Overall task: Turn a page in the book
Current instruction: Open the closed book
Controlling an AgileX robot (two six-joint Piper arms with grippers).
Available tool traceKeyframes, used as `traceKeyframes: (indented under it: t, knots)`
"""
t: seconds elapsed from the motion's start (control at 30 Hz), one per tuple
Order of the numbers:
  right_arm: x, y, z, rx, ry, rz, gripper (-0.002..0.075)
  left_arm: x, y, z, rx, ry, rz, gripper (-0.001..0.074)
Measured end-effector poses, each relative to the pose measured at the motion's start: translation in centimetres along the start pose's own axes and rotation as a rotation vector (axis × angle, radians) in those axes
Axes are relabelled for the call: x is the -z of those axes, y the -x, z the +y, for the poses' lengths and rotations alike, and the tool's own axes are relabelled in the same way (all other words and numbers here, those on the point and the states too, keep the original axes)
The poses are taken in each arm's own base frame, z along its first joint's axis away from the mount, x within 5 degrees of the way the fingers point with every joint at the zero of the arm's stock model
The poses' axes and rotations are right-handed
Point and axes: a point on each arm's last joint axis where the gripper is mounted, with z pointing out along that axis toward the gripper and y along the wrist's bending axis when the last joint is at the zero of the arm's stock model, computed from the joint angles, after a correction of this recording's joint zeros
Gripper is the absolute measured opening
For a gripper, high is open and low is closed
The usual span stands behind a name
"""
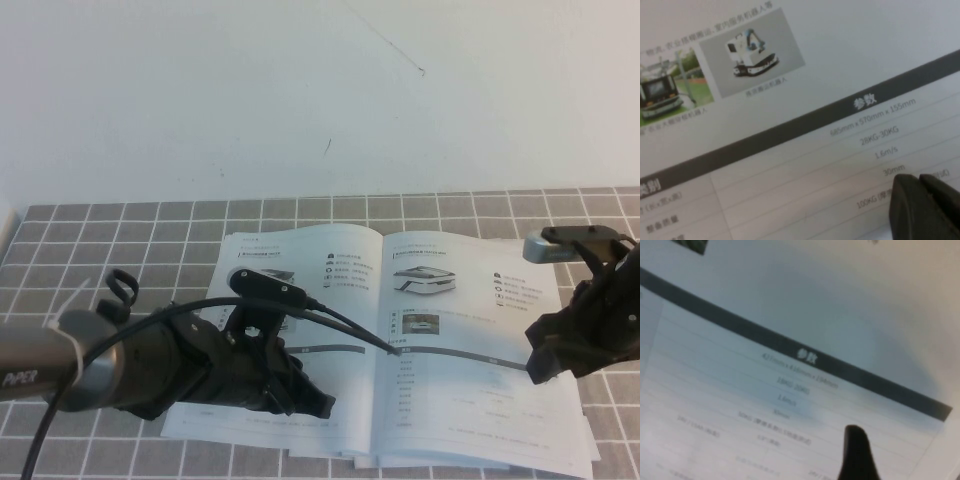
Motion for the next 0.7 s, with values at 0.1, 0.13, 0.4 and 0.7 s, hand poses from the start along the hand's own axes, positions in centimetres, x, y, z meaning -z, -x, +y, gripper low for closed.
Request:
traceKeyframes:
  t: [0.1, 0.13, 0.4, 0.7]
  knots:
    - [-0.3, 0.2, -0.2, -0.001, -0.012, -0.011, 0.0431, 0.0, 0.0, -0.1, 0.051, -0.013, 0.003, -0.0004]
    - [-0.2, 0.2, -0.2, -0.003, -0.014, -0.019, 0.0432, 0.0, 0.0, -0.1, 0.068, -0.017, 0.003, -0.0004]
    - [-0.2, 0.7, -0.5, -0.013, -0.048, -0.068, 0.0433, 0.0, -0.1, -0.5, 0.148, -0.062, 0.017, -0.0004]
    - [-0.4, 0.6, -1.3, -0.077, -0.117, -0.056, 0.0433, 0.0, -0.1, -0.6, 0.156, -0.076, 0.025, -0.0004]
